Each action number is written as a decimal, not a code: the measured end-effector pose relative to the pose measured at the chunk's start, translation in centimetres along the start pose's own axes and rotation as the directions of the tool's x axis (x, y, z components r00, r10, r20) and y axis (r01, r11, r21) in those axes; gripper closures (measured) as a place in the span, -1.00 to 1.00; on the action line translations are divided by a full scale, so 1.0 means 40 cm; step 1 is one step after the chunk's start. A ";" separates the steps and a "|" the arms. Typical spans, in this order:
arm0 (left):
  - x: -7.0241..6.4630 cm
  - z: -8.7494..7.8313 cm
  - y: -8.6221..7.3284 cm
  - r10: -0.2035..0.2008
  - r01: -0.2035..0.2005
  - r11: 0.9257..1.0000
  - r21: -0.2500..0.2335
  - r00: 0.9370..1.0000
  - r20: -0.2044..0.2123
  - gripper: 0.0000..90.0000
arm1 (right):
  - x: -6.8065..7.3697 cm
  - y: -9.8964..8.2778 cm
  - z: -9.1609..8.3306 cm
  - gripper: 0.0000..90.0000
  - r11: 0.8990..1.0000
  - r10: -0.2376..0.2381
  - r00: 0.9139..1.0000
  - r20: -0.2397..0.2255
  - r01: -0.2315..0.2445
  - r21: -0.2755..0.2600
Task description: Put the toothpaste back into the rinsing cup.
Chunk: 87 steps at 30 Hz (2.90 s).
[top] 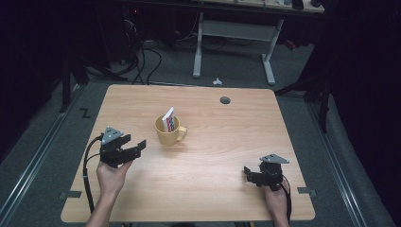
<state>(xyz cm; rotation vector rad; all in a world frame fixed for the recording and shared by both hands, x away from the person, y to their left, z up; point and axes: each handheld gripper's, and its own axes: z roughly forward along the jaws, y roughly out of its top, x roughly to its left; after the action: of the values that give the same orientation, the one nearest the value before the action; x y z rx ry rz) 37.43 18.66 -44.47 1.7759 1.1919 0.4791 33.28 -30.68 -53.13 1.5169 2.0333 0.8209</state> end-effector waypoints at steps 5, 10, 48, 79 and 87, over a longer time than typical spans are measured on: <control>0.001 0.002 -0.007 -0.006 0.006 1.000 0.004 1.000 0.000 -0.26 | 0.000 0.000 0.000 -0.68 1.000 0.000 1.000 0.000 0.000 0.000; 0.003 0.002 -0.013 -0.014 0.014 1.000 0.001 1.000 0.000 -0.26 | 0.000 0.000 0.000 -0.68 1.000 0.000 1.000 0.000 0.000 0.000; 0.006 0.034 -0.077 -0.045 0.045 0.998 0.048 0.999 -0.003 -0.24 | 0.000 0.000 0.000 -0.68 1.000 0.000 1.000 0.000 0.000 0.000; 0.017 0.077 -0.144 -0.071 0.076 0.991 0.109 0.996 -0.046 -0.22 | 0.000 0.000 0.000 -0.68 1.000 0.000 1.000 0.000 0.000 -0.001; 0.015 0.091 -0.155 -0.065 0.073 0.989 0.127 0.996 -0.063 -0.22 | 0.000 0.000 0.000 -0.68 1.000 0.000 1.000 0.000 0.000 0.000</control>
<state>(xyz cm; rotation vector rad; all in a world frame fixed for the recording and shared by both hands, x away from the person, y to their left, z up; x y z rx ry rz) 37.13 18.19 -51.69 1.8339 1.3471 0.4241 33.29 -30.67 -53.13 1.5167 2.0333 0.8213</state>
